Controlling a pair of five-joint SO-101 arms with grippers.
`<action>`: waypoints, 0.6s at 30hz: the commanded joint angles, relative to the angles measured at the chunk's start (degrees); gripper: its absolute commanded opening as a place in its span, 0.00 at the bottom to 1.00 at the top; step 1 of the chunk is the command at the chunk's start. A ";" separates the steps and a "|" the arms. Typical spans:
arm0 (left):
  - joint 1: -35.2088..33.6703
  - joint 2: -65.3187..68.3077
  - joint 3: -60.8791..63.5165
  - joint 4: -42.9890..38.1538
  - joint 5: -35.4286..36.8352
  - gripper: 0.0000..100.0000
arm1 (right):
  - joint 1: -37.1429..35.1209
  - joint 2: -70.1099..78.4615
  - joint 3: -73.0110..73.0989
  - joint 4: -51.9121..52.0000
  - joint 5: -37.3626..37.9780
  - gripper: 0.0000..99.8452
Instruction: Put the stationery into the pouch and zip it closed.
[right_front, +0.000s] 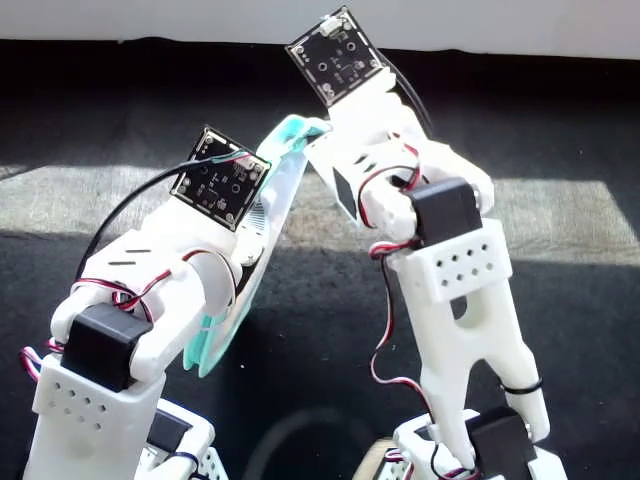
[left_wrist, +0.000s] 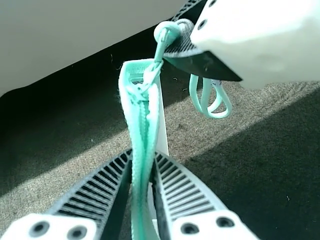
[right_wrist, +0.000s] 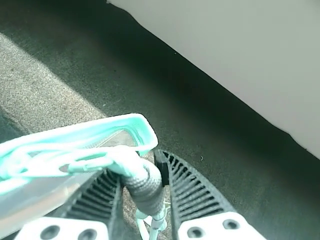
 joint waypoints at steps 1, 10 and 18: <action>-1.36 -1.54 -3.03 0.18 -0.09 0.01 | 3.30 1.01 -0.31 -1.89 0.62 0.01; -1.36 -1.27 -5.85 0.18 1.41 0.01 | 3.30 3.65 -0.22 -1.63 0.62 0.01; -1.36 -1.10 -3.47 -0.26 1.32 0.01 | 2.33 -2.33 -0.75 -0.31 0.53 0.01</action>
